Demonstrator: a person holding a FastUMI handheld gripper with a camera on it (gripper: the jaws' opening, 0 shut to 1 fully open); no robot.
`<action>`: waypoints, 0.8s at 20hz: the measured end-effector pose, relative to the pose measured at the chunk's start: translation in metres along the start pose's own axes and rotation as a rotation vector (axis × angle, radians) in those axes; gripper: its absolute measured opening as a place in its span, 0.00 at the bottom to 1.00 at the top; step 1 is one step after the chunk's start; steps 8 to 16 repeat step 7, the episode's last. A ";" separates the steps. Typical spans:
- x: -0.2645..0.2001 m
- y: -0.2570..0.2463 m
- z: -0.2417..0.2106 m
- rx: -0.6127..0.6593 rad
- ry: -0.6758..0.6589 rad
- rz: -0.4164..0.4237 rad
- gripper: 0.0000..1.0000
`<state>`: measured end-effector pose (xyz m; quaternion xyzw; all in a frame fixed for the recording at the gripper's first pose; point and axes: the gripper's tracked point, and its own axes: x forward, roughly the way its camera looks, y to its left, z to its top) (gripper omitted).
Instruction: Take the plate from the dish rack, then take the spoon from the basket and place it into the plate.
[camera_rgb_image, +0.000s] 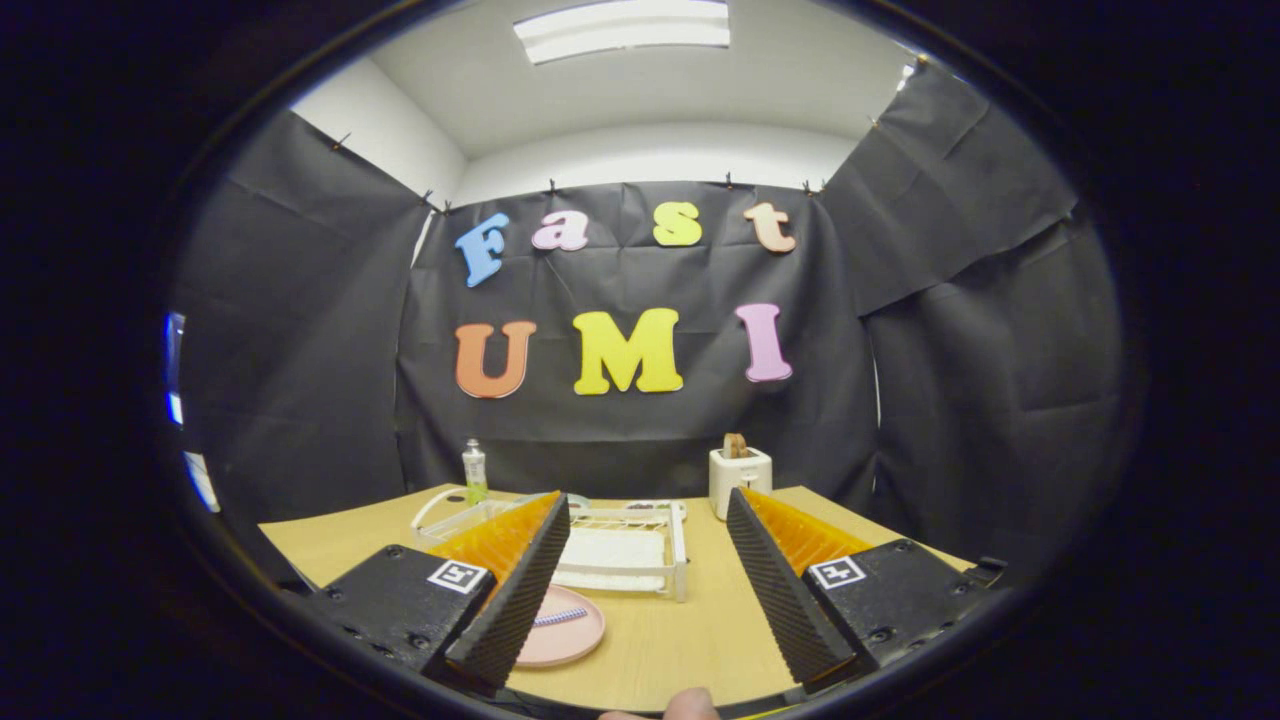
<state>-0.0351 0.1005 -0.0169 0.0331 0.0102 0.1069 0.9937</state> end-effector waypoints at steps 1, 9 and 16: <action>0.001 0.001 -0.002 0.000 0.003 0.004 1.00; 0.003 0.008 -0.001 0.001 0.012 0.010 1.00; 0.003 0.008 -0.001 0.001 0.012 0.010 1.00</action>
